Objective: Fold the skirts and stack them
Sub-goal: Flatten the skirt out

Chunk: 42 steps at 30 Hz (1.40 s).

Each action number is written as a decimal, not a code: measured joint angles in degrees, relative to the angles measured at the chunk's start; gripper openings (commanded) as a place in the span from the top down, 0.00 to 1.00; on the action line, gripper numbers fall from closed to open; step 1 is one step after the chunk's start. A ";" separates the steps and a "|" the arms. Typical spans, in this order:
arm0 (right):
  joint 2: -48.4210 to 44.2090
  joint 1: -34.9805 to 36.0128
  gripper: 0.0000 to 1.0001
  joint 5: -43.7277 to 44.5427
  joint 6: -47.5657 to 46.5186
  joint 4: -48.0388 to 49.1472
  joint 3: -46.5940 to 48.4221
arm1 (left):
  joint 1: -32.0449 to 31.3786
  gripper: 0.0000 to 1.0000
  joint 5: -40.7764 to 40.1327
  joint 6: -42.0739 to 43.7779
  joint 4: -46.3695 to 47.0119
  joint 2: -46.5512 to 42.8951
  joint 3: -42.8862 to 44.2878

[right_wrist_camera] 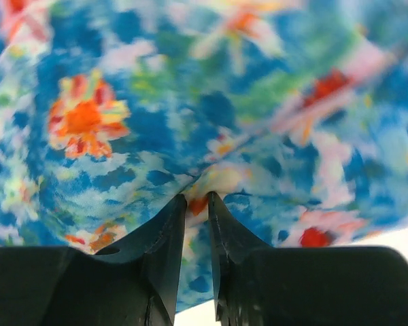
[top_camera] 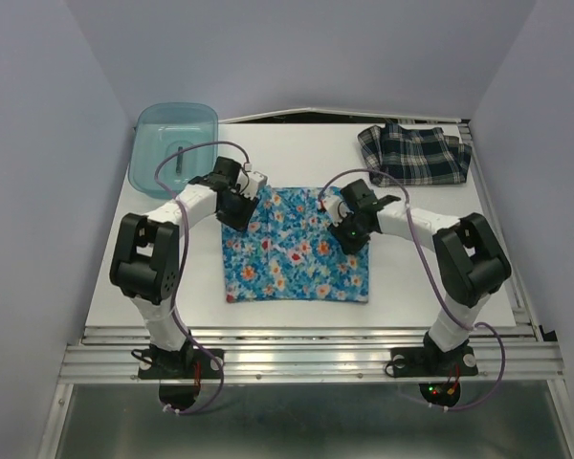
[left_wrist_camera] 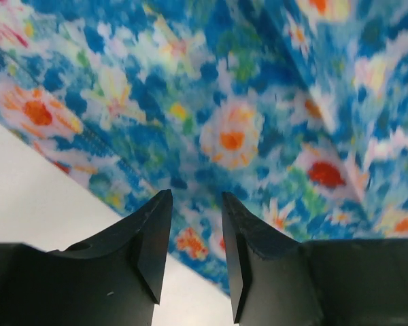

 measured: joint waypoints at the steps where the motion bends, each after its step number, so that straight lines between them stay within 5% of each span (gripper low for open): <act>1: -1.16 2.36 0.73 -0.52 0.09 -0.44 -1.51 | 0.00 0.54 0.02 -0.22 -0.24 0.98 0.76; 8: -3.17 16.96 0.62 -12.76 3.10 -6.62 -3.45 | 0.00 0.55 0.28 -0.79 -3.23 20.68 23.78; 13: -5.53 17.20 0.61 -17.86 5.77 -10.43 -0.85 | -0.22 0.52 3.02 -0.33 -7.13 38.18 51.49; 17: -10.05 13.66 0.61 -18.29 7.91 -10.12 3.63 | -1.29 0.51 4.39 0.39 -8.15 43.04 59.93; 23: -7.87 2.03 0.62 -14.05 9.64 -5.99 9.35 | -3.63 0.50 6.03 0.35 -7.06 37.46 53.64; 35: 10.51 1.62 0.66 -10.88 11.67 -0.33 14.47 | -2.21 0.51 7.74 0.57 -1.57 0.66 18.95; 42: 7.98 1.73 0.85 -4.74 13.70 3.65 9.22 | -0.72 0.55 7.30 0.50 -0.33 1.73 2.58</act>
